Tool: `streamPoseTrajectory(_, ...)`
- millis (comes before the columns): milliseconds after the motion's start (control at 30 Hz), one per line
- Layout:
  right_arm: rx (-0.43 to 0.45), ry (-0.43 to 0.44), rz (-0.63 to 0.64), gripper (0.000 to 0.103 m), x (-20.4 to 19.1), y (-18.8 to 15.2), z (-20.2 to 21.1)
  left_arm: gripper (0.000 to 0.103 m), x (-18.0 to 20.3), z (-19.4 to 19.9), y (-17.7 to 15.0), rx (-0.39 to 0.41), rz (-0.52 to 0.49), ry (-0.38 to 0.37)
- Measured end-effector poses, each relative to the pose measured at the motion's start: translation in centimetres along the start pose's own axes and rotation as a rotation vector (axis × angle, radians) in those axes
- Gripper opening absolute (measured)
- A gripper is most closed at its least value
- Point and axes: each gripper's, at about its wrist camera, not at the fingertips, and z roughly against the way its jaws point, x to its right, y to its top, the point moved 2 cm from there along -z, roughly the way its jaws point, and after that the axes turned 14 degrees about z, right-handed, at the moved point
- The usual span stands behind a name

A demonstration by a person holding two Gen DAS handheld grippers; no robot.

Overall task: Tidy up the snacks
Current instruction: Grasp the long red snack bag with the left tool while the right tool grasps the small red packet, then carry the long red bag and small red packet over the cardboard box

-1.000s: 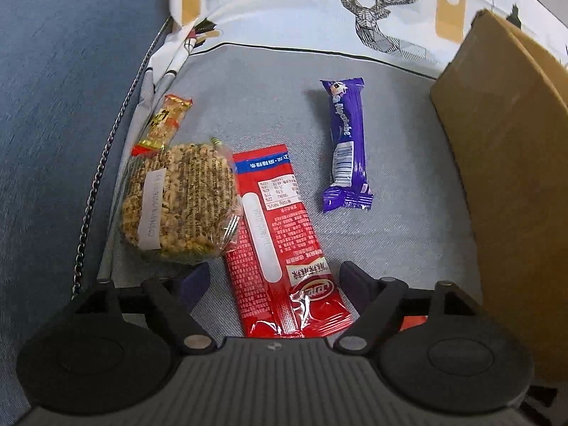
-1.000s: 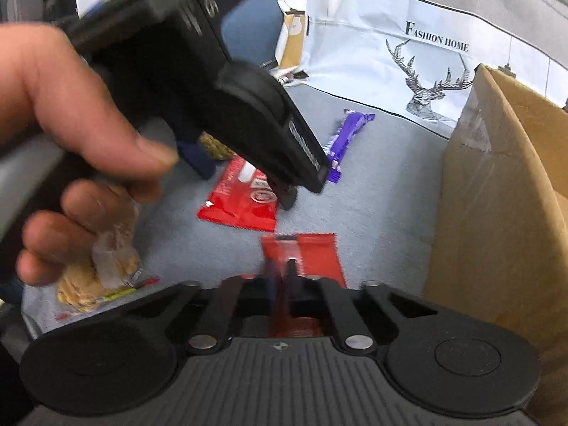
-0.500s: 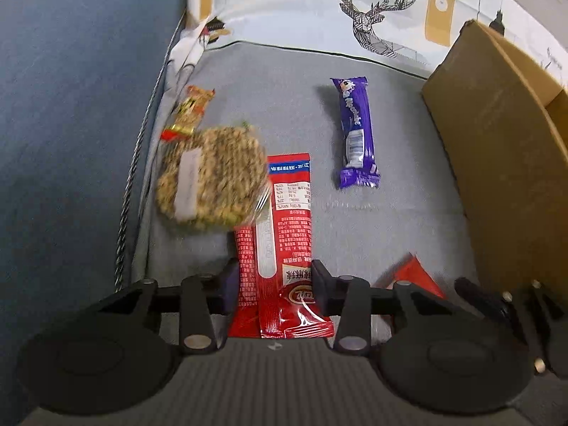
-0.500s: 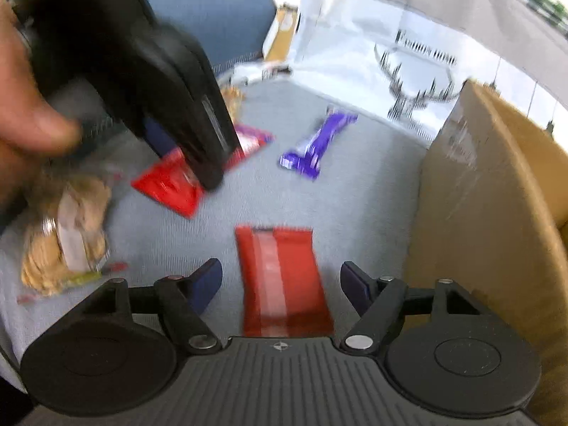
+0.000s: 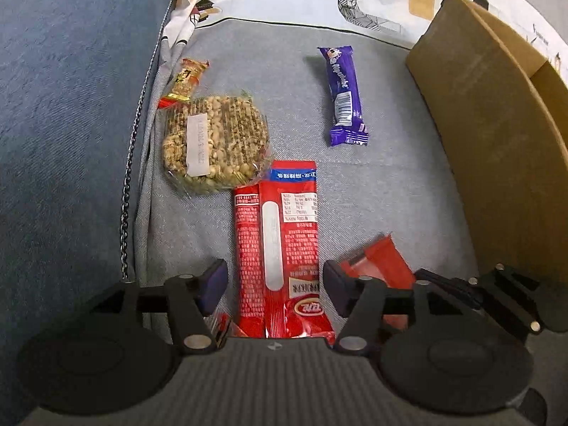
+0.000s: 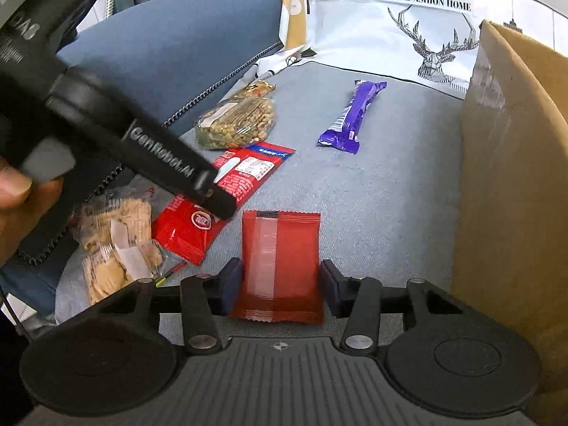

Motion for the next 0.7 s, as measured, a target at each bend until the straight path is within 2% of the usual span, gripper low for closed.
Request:
streamPoseTrajectory(133,-0.004,-0.009,0.035,0.057,-0.5,0.1,-0.2,0.066,0.6,-0.8,0.1,-0.004,-0.042,0.039)
streamPoseTrajectory(267,-0.004,-0.021,0.07,0.058,-0.7,0.0,-0.3,0.065,1.4,-1.0,0.1,0.011,-0.076,0.05)
streamPoseTrajectory(300,-0.004,-0.023,0.076,0.057,-0.7,-0.1,-0.3,0.06,1.5,-1.0,0.1,0.016,-0.081,0.049)
streamPoseTrajectory(333,-0.003,-0.029,0.082,0.051,-0.7,-0.1,-0.3,0.054,1.6,-0.9,0.1,0.02,-0.084,0.049)
streamPoseTrajectory(433,0.003,-0.037,0.082,0.045,-0.5,-0.1,-0.2,0.049,2.0,-0.8,0.2,0.028,-0.093,0.045)
streamPoseTrajectory(567,0.014,-0.056,0.071,0.044,-0.1,-0.1,0.1,0.047,2.4,-0.3,0.1,0.045,-0.096,0.022)
streamPoseTrajectory(700,0.078,-0.086,0.074,0.043,-0.1,0.4,1.4,0.046,2.7,1.4,0.5,0.116,-0.076,-0.041)
